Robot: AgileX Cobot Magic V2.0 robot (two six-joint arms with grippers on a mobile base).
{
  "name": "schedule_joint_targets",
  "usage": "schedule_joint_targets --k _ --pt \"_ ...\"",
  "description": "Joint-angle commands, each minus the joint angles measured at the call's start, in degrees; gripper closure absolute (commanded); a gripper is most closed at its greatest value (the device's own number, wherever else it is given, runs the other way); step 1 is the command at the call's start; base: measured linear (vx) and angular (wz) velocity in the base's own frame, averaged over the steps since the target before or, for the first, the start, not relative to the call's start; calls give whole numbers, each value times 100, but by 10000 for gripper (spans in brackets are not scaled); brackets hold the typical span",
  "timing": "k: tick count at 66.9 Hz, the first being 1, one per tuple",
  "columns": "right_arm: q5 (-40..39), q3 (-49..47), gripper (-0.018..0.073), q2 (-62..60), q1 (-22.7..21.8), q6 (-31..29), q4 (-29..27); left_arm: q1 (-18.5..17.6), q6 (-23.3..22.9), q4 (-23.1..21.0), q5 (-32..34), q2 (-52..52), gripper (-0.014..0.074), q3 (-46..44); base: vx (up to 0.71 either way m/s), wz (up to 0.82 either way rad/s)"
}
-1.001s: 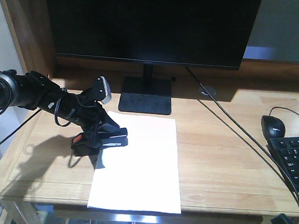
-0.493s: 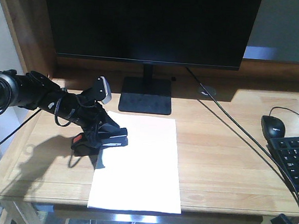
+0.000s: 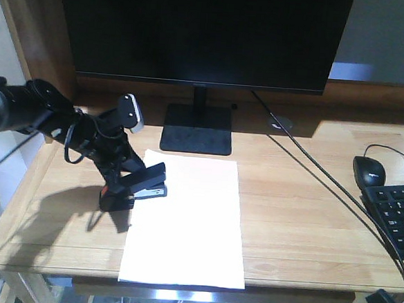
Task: Grab stapler and paper to desk for stapling
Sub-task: 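Open the left gripper and lift it away from the stapler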
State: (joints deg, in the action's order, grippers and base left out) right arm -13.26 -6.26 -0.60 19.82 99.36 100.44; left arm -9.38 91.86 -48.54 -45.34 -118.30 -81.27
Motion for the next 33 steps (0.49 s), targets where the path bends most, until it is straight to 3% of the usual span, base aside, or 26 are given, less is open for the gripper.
schedule_joint_targets --k 1,21,29,33 --pt "119 -149 -24 -29 -20 -26 212 -17 -1060 605 275 824 603 -99 0 0" --pt "119 -149 -24 -29 -20 -26 212 3 -4725 3261 472 2123 603 -99 0 0" --pt "123 -149 -24 -29 -20 -26 212 3 -6136 3810 293 2559 603 -99 0 0" --pt "123 -149 -24 -29 -20 -26 212 3 -7103 3972 190 2785 603 -99 0 0"
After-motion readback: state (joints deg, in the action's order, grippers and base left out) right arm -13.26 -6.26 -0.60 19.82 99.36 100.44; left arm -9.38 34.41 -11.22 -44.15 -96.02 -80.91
